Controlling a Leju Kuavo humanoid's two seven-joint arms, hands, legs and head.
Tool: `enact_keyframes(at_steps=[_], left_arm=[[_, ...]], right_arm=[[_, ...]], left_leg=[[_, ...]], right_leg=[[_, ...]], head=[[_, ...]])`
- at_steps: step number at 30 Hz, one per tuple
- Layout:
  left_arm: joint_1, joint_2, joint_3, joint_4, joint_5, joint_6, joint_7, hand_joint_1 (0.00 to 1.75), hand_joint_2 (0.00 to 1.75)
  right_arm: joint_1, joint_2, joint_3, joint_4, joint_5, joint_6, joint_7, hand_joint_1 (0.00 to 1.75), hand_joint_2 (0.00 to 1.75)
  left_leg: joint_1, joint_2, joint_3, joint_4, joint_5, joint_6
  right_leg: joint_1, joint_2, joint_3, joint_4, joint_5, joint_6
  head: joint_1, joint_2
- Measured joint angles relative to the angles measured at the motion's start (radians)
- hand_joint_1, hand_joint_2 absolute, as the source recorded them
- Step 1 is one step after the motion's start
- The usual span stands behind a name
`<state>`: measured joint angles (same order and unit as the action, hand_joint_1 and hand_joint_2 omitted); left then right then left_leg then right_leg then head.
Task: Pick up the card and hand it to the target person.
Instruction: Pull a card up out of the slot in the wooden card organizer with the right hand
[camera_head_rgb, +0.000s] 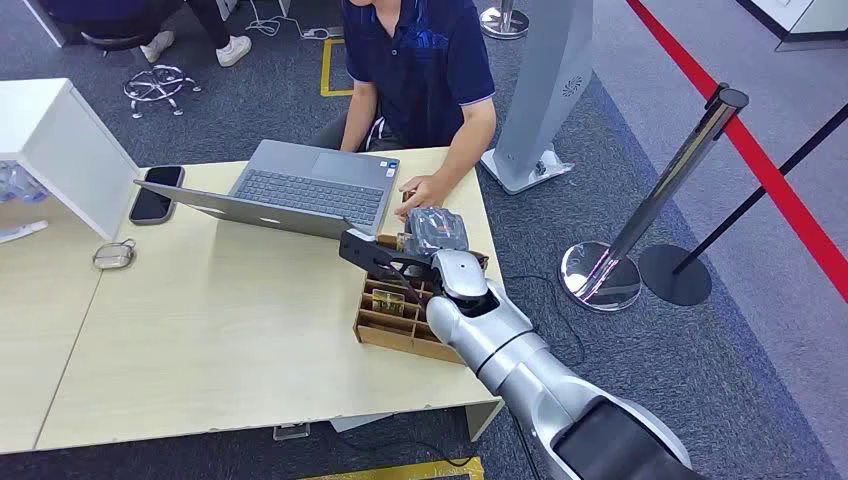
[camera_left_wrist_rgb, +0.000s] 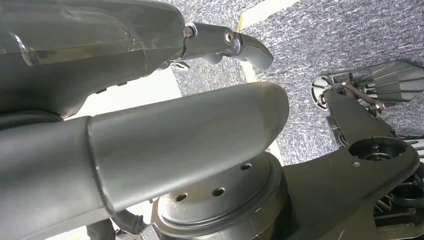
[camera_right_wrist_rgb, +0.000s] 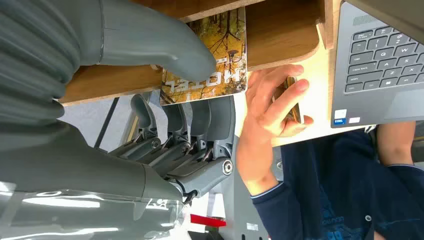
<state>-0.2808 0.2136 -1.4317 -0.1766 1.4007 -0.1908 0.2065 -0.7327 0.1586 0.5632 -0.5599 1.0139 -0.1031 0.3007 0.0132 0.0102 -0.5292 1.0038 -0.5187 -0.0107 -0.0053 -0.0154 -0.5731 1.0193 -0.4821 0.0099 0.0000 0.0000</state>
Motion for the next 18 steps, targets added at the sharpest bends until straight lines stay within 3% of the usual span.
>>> enact_keyframes(at_steps=[18], left_arm=[[0.003, 0.000, 0.000, 0.000, 0.002, 0.000, -0.003, 0.00, 0.00]], right_arm=[[-0.002, -0.001, 0.000, -0.008, -0.012, -0.010, -0.008, 1.37, 1.75]], left_leg=[[0.000, 0.000, 0.000, 0.001, 0.000, 0.000]], right_leg=[[0.000, 0.000, 0.000, 0.001, 0.000, 0.000]], head=[[0.000, 0.000]])
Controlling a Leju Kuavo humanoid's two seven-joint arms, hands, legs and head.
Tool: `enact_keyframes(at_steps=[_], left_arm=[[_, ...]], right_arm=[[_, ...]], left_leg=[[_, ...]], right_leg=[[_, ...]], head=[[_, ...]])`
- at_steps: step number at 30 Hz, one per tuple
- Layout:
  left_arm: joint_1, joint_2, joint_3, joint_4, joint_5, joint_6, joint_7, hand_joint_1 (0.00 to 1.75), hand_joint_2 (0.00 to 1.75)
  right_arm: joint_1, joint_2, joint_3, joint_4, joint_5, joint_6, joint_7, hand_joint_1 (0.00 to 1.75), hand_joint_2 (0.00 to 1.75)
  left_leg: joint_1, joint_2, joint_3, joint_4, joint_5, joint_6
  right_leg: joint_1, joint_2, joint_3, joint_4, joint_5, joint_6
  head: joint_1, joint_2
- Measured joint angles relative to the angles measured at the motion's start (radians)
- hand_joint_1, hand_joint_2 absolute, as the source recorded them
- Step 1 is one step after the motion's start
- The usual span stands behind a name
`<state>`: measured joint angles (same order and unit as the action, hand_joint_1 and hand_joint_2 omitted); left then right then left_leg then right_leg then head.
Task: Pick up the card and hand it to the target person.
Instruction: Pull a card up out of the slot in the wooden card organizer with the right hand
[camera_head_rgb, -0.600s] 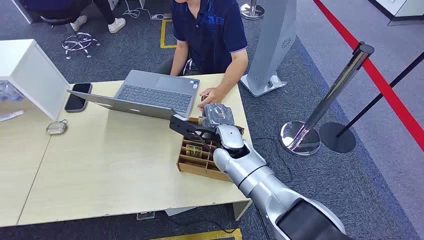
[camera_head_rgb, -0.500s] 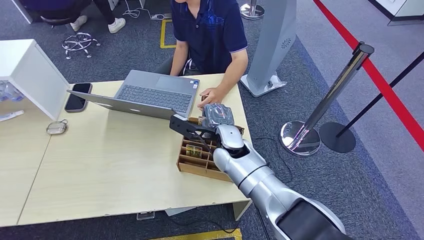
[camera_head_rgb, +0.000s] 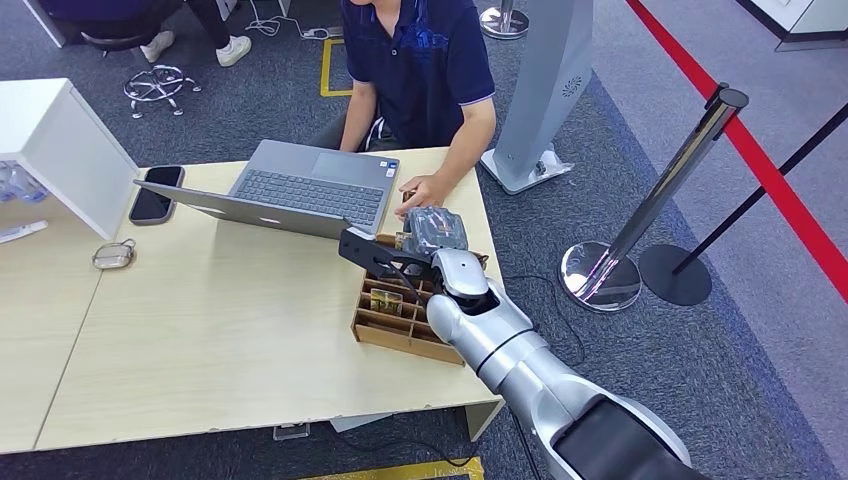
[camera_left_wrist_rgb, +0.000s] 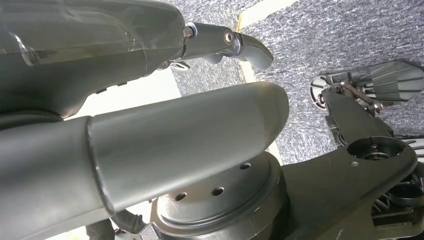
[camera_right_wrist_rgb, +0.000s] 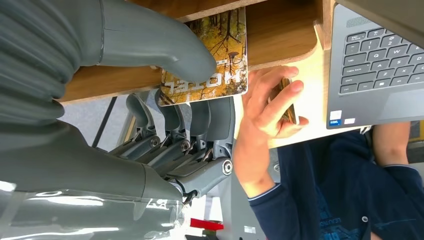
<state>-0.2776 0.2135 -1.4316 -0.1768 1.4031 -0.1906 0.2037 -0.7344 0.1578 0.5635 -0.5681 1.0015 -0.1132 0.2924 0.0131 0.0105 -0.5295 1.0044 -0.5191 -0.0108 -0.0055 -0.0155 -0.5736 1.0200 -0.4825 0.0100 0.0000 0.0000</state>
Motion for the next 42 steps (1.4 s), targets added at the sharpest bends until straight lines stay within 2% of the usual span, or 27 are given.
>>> enact_keyframes(at_steps=[15, 29, 34, 42], left_arm=[[0.007, 0.001, 0.004, 0.000, 0.008, 0.001, -0.007, 0.00, 0.00], [0.012, 0.003, 0.006, 0.000, 0.012, 0.003, -0.010, 0.00, 0.00], [0.017, 0.004, 0.009, 0.000, 0.016, 0.005, -0.015, 0.00, 0.00], [0.026, 0.003, 0.011, -0.001, 0.017, 0.008, -0.021, 0.00, 0.00]], right_arm=[[0.006, -0.002, 0.002, -0.047, -0.015, -0.026, -0.020, 1.57, 1.75], [0.009, -0.011, 0.004, -0.103, -0.030, -0.031, -0.031, 1.64, 1.75], [0.013, -0.026, -0.003, -0.162, -0.038, -0.044, -0.034, 1.75, 1.75], [0.034, -0.080, -0.027, -0.337, -0.040, -0.055, -0.004, 1.72, 1.75]], left_leg=[[0.000, 0.000, 0.000, -0.001, 0.000, 0.000], [0.000, 0.000, -0.001, 0.000, 0.000, 0.000], [0.000, 0.000, -0.001, 0.000, 0.000, 0.000], [0.000, -0.001, -0.001, 0.001, 0.000, 0.000]], right_leg=[[0.000, 0.001, 0.000, -0.001, 0.000, 0.000], [0.000, 0.000, 0.000, 0.000, 0.000, 0.000], [0.000, 0.001, -0.001, 0.000, 0.000, 0.000], [0.000, -0.001, -0.001, 0.000, 0.000, 0.000]], head=[[0.000, 0.000], [0.000, 0.000], [0.000, 0.000], [0.000, 0.000]])
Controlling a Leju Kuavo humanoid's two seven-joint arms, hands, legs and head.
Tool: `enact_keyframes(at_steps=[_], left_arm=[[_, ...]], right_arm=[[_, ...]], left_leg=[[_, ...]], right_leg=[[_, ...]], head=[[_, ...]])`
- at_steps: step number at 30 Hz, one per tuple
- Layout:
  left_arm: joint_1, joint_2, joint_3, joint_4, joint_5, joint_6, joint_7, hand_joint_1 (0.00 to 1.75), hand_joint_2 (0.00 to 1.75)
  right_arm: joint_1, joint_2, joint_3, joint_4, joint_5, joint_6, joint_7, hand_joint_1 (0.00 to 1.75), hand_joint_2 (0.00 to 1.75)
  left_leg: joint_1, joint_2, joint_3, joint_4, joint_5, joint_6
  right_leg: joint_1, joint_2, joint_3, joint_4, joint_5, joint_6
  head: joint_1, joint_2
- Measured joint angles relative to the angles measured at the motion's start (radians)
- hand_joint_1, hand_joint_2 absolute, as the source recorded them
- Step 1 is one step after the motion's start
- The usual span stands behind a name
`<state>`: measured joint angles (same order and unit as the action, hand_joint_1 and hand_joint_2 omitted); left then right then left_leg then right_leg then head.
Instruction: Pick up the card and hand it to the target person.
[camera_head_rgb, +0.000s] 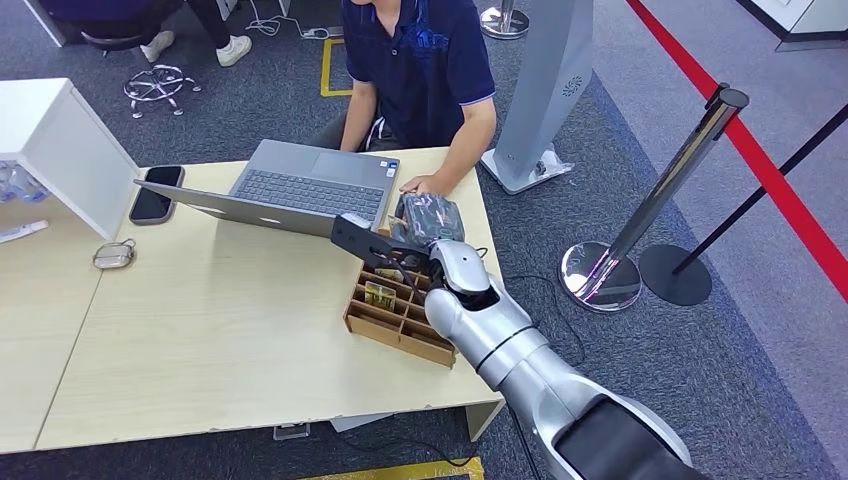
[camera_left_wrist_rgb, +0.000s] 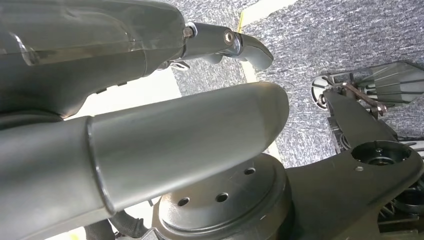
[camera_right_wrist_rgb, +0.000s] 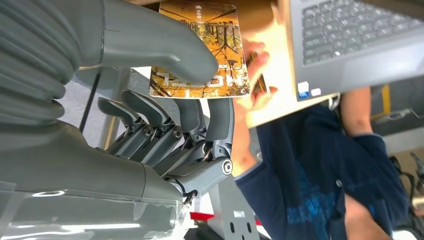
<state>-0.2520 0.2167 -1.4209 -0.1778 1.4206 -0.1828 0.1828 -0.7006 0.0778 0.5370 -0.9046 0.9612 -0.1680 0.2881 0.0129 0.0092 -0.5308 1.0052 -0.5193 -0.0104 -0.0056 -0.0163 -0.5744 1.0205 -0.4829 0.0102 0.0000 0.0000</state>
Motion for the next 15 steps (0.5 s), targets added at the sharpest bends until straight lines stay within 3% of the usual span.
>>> enact_keyframes(at_steps=[15], left_arm=[[-0.025, -0.011, -0.023, -0.002, -0.026, -0.005, 0.023, 0.00, 0.00]], right_arm=[[-0.059, -0.060, -0.092, -0.026, 0.000, -0.030, 0.035, 1.73, 1.75]], left_leg=[[0.000, -0.003, -0.001, 0.001, 0.001, 0.000]], right_leg=[[0.000, -0.003, 0.000, 0.000, 0.000, 0.000]], head=[[0.000, 0.000]])
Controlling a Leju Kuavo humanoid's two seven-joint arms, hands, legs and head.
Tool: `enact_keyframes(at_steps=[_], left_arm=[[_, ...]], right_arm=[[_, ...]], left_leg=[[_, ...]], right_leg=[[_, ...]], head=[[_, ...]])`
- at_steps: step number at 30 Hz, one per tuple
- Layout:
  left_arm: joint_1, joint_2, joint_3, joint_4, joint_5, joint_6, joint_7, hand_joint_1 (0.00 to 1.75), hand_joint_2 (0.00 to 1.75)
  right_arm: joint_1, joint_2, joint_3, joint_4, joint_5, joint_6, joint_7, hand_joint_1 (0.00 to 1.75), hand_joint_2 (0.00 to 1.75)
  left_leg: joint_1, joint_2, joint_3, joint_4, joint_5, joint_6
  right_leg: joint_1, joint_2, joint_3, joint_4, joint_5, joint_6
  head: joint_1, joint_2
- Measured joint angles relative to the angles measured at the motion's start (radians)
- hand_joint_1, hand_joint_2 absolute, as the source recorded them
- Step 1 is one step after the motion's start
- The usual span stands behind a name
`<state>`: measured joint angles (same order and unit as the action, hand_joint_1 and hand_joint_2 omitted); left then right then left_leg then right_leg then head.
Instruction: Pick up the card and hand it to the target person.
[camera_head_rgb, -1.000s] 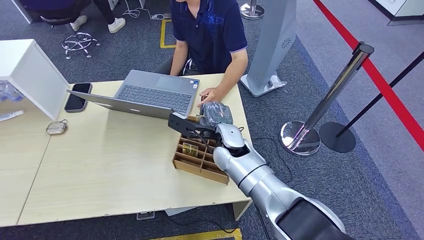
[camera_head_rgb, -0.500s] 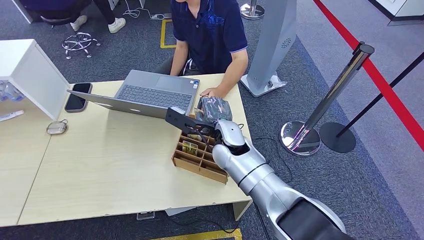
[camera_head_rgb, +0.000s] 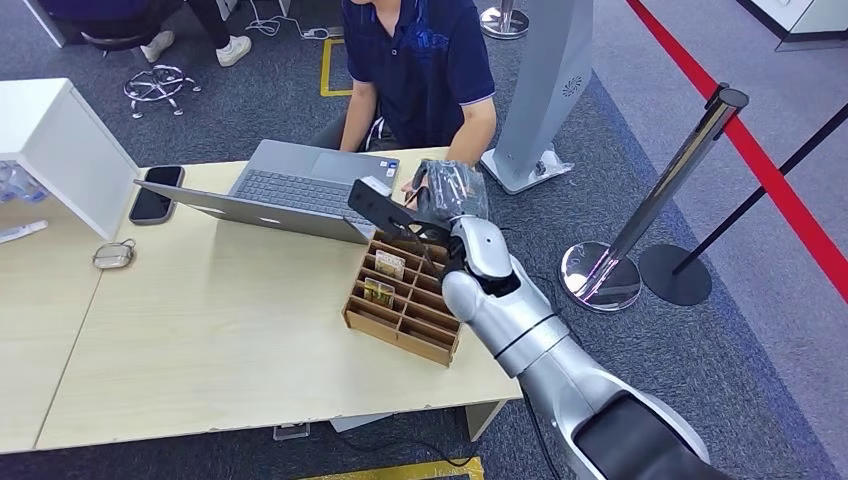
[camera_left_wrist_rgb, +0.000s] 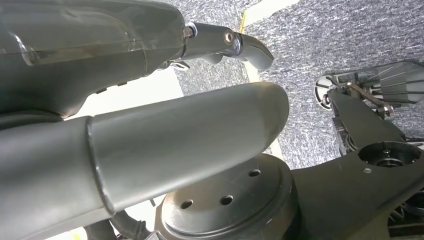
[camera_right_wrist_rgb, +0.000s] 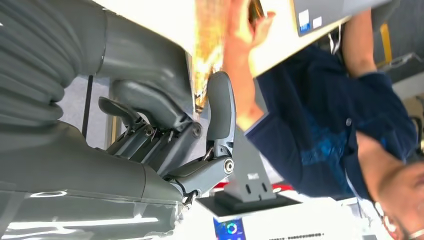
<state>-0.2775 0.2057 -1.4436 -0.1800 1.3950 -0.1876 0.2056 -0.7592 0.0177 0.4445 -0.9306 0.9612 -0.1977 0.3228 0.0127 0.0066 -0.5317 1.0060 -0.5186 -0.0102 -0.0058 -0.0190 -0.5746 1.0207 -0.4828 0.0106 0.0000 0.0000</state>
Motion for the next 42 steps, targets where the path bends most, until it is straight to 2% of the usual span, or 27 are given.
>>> enact_keyframes(at_steps=[4, 7, 10, 13, 17, 23, 33, 38, 42], left_arm=[[-0.013, -0.007, -0.007, -0.001, -0.015, -0.001, 0.011, 0.00, 0.00], [-0.023, -0.010, -0.011, -0.001, -0.025, -0.006, 0.021, 0.00, 0.00], [-0.036, -0.012, -0.019, 0.000, -0.039, -0.012, 0.032, 0.00, 0.00], [-0.050, -0.016, -0.029, 0.000, -0.055, -0.020, 0.044, 0.00, 0.00], [-0.068, -0.025, -0.041, 0.000, -0.071, -0.027, 0.062, 0.00, 0.00], [-0.087, -0.044, -0.058, 0.000, -0.087, -0.032, 0.077, 0.00, 0.00], [-0.102, -0.061, -0.069, 0.000, -0.101, -0.037, 0.090, 0.00, 0.00], [-0.100, -0.073, -0.064, 0.000, -0.094, -0.034, 0.083, 0.00, 0.00], [-0.101, -0.079, -0.064, 0.000, -0.092, -0.032, 0.082, 0.00, 0.00]], right_arm=[[-0.033, 0.000, -0.017, 0.053, -0.019, 0.001, -0.028, 1.73, 1.75], [-0.068, 0.035, -0.030, 0.136, -0.036, -0.014, -0.045, 1.70, 1.75], [-0.112, 0.085, -0.072, 0.267, -0.127, -0.019, -0.115, 1.67, 1.75], [-0.152, 0.112, -0.119, 0.398, -0.239, -0.010, -0.195, 1.69, 1.75], [-0.190, 0.122, -0.159, 0.535, -0.336, -0.006, -0.246, 1.75, 1.75], [-0.209, 0.130, -0.187, 0.601, -0.393, -0.027, -0.268, 1.75, 1.75], [-0.209, 0.142, -0.180, 0.646, -0.398, -0.024, -0.262, 1.75, 1.75], [-0.199, 0.153, -0.103, 0.647, -0.300, -0.146, -0.236, 1.75, 1.75], [-0.193, 0.161, -0.067, 0.651, -0.247, -0.192, -0.208, 1.75, 1.75]], left_leg=[[0.000, 0.000, 0.000, 0.000, 0.000, 0.000], [0.000, 0.000, 0.000, 0.000, 0.001, 0.000], [0.000, 0.002, 0.000, 0.000, 0.001, 0.000], [0.000, 0.003, 0.001, -0.001, 0.000, -0.001], [0.000, 0.002, 0.002, -0.001, 0.000, -0.001], [0.000, 0.001, 0.003, -0.002, 0.001, 0.000], [0.000, 0.002, 0.003, -0.001, 0.000, -0.001], [0.000, 0.003, 0.003, -0.002, 0.000, 0.000], [0.000, 0.003, 0.003, -0.003, 0.000, 0.000]], right_leg=[[0.000, 0.000, 0.000, 0.000, 0.000, 0.000], [0.000, 0.000, -0.001, 0.000, 0.001, 0.000], [0.000, 0.002, -0.001, 0.000, 0.001, 0.000], [0.000, 0.003, 0.000, 0.000, 0.001, 0.000], [0.000, 0.002, 0.001, 0.000, 0.001, 0.000], [0.000, 0.001, 0.002, -0.001, 0.001, 0.000], [0.000, 0.002, 0.002, -0.001, 0.000, 0.000], [0.000, 0.003, 0.001, -0.001, 0.001, 0.000], [0.000, 0.004, 0.002, -0.002, 0.001, 0.000]], head=[[0.000, 0.000], [0.000, 0.000], [0.000, 0.000], [0.000, 0.000], [0.000, 0.000], [0.000, 0.000], [0.000, 0.000], [0.000, 0.000], [0.000, 0.000]])
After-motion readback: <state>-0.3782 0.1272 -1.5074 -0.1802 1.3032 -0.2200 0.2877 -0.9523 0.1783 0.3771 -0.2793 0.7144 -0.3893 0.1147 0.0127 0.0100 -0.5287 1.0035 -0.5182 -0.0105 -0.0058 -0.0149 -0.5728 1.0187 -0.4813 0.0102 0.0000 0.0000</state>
